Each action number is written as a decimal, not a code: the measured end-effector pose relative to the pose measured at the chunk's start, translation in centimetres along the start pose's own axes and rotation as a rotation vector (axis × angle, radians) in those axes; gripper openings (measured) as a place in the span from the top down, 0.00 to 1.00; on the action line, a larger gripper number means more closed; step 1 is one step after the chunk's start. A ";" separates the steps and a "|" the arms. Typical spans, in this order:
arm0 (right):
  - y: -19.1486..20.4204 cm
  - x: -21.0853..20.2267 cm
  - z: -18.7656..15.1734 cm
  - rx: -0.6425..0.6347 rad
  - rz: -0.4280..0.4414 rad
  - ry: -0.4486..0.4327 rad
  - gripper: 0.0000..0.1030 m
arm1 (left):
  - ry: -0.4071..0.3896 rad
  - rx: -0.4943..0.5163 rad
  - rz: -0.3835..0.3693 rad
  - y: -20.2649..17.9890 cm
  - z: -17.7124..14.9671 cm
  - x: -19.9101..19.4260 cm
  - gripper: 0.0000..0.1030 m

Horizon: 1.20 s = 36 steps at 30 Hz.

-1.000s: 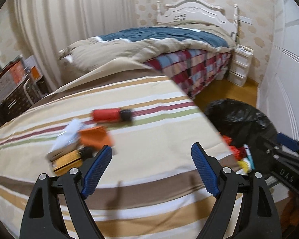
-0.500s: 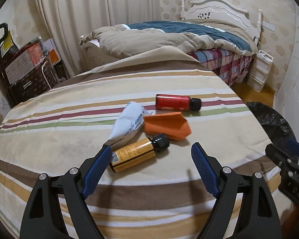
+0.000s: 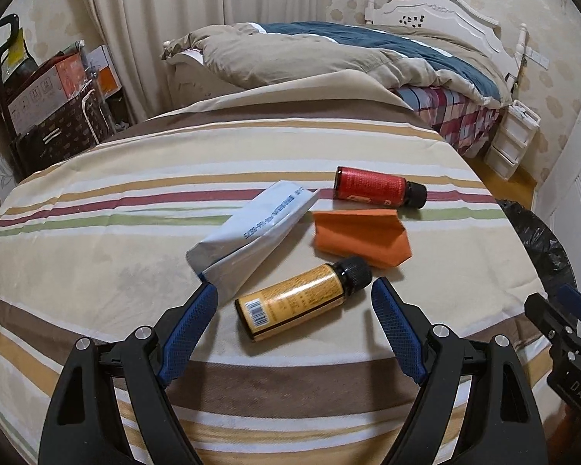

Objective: Collect trash
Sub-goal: 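Grasp the amber bottle with the left tool, then grasp the orange folded paper with the right tool while the left tool holds the bottle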

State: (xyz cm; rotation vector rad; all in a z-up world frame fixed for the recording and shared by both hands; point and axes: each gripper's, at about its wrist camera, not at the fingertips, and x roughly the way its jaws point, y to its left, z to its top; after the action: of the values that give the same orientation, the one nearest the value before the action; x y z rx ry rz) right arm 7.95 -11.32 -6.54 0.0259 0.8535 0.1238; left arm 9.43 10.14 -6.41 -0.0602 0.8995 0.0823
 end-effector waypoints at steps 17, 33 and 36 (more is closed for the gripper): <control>0.0 0.1 0.0 0.007 0.003 0.001 0.29 | 0.016 0.026 -0.017 0.9 -1.2 -0.5 0.43; 0.2 0.1 -0.2 -0.009 0.005 0.006 0.29 | 0.005 -0.032 -0.004 3.9 -3.0 -2.3 0.43; 0.6 0.1 -0.3 -0.025 0.011 0.010 0.29 | 0.002 -0.046 0.001 4.5 -3.3 -2.5 0.43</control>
State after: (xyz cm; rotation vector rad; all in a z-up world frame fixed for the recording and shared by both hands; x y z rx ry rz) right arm 7.76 -10.67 -6.76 0.0065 0.8621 0.1447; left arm 4.90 14.22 -6.56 -0.1024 0.9000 0.1035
